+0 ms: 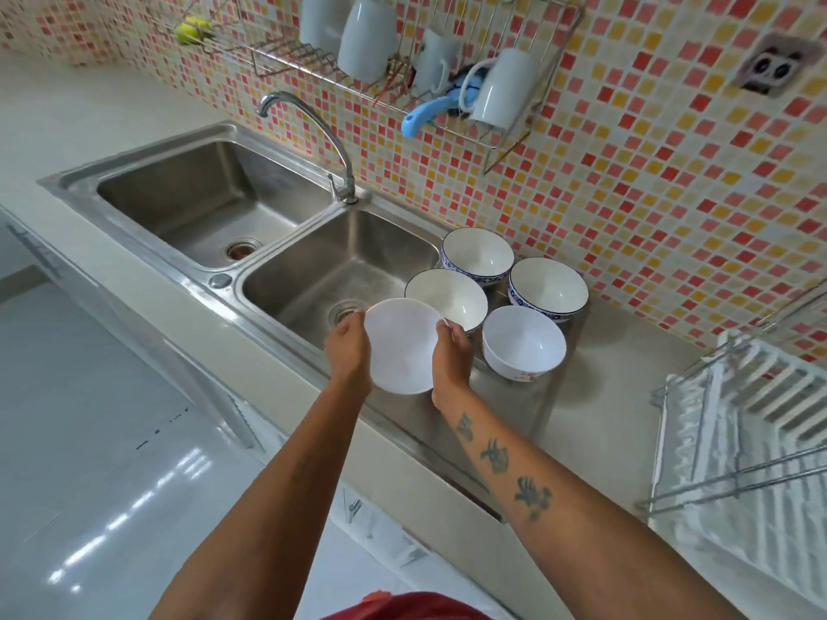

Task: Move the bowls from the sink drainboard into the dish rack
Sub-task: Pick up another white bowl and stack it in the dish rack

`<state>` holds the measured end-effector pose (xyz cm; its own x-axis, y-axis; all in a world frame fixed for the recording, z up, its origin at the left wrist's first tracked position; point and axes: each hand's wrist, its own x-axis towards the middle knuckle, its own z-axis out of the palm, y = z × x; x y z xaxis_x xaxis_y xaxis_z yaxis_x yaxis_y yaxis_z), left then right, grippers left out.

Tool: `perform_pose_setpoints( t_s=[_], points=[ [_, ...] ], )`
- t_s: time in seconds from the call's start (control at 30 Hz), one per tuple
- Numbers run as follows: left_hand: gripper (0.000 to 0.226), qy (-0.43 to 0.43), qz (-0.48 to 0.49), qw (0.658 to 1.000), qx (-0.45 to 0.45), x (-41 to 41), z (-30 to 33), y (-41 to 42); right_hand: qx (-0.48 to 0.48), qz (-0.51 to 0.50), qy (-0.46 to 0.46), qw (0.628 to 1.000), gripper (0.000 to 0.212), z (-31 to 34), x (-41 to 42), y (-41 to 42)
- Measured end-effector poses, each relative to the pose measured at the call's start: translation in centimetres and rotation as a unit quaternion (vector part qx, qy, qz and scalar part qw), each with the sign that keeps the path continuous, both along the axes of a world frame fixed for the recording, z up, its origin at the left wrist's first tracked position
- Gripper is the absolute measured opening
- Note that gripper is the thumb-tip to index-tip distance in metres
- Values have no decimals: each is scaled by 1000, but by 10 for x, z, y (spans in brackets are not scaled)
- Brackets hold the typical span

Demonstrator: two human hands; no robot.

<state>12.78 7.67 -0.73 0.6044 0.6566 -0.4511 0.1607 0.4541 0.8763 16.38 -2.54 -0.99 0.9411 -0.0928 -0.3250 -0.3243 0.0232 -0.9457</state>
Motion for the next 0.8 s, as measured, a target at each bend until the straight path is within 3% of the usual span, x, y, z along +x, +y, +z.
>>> perform_pose_setpoints(
  t_s=[0.13, 0.43, 0.57, 0.63, 0.8],
  points=[
    [19, -65, -10, 997, 28, 3, 68, -17, 24, -44, -87, 995, 30, 58, -6, -17],
    [21, -217, -216, 952, -27, -5, 244, -121, 55, -146, -320, 935, 27, 236, -30, -133],
    [30, -309, -319, 894, -54, -3, 295, -184, 66, -203, -407, 888, 35, 295, -41, -204],
    [41, -331, -406, 850, -62, 1, 314, -221, 61, -231, -433, 869, 36, 317, -48, -246],
    [61, -270, -624, 731, -59, 10, 345, -307, 10, -272, -486, 831, 39, 350, -67, -355]
  ],
)
